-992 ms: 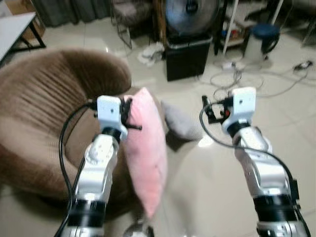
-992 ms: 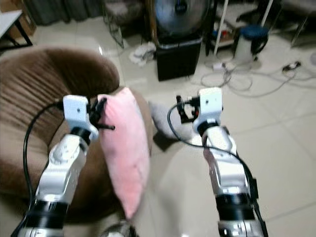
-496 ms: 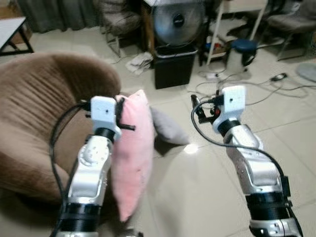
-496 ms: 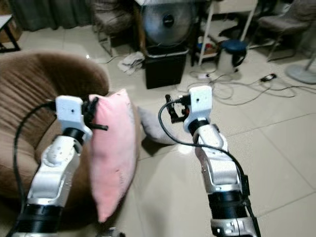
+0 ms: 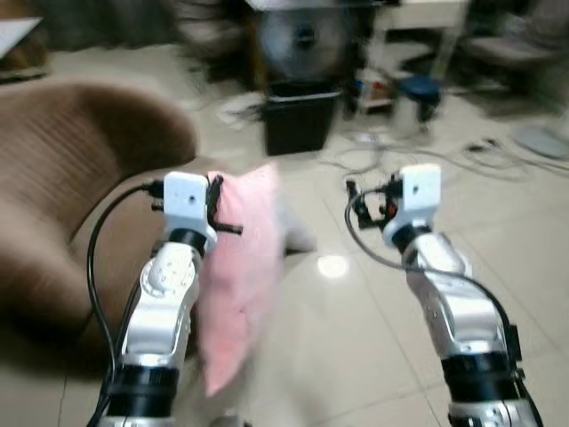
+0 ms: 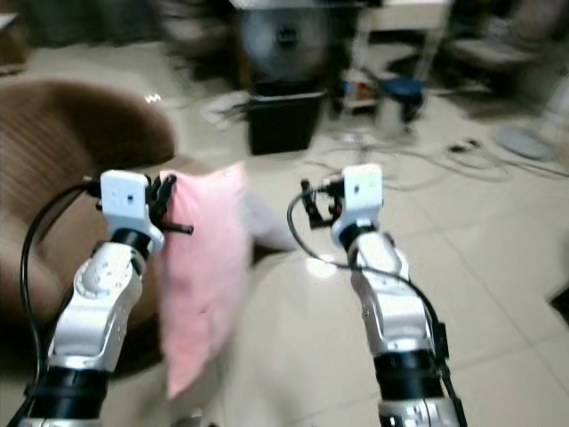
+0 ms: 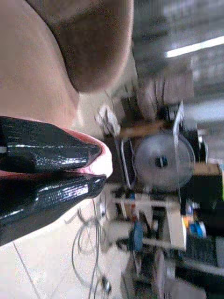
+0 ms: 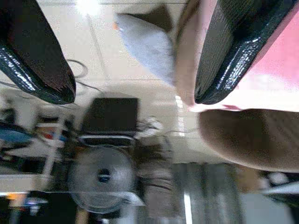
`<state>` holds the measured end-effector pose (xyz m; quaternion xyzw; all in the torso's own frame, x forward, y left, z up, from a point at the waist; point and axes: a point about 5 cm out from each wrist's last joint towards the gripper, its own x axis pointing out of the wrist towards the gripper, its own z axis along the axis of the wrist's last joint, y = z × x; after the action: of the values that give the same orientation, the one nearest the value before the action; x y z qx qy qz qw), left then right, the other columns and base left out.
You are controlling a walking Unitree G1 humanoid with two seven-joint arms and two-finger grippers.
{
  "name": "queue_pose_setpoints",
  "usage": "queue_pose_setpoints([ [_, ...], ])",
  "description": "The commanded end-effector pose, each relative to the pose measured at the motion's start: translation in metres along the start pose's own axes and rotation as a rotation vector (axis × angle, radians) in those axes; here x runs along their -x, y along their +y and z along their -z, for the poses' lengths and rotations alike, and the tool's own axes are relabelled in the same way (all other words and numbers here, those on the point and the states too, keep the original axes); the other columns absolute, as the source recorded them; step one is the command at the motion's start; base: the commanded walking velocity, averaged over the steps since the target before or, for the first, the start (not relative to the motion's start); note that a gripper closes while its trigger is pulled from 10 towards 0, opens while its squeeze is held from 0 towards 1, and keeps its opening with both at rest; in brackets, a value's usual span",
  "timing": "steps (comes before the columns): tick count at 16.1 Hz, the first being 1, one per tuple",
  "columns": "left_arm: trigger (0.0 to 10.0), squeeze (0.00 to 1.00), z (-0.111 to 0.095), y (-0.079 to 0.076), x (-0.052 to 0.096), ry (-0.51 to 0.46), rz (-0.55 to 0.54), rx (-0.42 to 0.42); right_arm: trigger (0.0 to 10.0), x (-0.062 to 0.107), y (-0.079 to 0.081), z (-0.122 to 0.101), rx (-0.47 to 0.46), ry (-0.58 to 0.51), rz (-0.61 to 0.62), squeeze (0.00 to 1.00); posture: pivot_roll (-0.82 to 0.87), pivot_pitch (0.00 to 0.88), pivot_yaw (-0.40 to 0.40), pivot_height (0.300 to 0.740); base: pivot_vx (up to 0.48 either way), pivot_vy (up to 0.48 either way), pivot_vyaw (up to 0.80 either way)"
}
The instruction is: Move the pillow to the sofa from floor
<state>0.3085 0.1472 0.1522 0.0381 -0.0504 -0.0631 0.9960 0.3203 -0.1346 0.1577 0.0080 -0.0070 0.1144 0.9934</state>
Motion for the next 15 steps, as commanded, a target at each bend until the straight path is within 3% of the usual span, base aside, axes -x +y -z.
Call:
queue_pose_setpoints([
  [1,10.0,0.00,-0.0153,-0.0089,-0.0051,-0.058,0.041,-0.002,10.0,0.0034,-0.0102,0.0053,-0.018,0.018,0.049,0.00,0.06,0.000,0.046,0.740,0.000,0.000,0.00],
  [4,10.0,0.00,-0.0131,-0.0099,-0.0057,-0.045,0.050,-0.015,10.0,0.0055,-0.0112,0.0082,-0.015,0.026,0.052,0.00,0.06,0.000,0.046,0.740,0.000,0.480,0.00],
  [12,10.0,0.00,-0.0149,-0.0048,-0.0056,-0.059,0.022,0.008,10.0,0.0062,-0.0105,0.0134,-0.024,0.054,0.056,0.00,0.06,0.000,0.044,0.740,0.000,0.000,0.00],
  [15,10.0,0.00,-0.0167,-0.0019,-0.0056,-0.068,0.011,0.010,10.0,0.0049,-0.0107,0.0143,-0.029,0.059,0.056,0.00,0.06,0.000,0.041,0.740,0.289,0.000,-0.74],
])
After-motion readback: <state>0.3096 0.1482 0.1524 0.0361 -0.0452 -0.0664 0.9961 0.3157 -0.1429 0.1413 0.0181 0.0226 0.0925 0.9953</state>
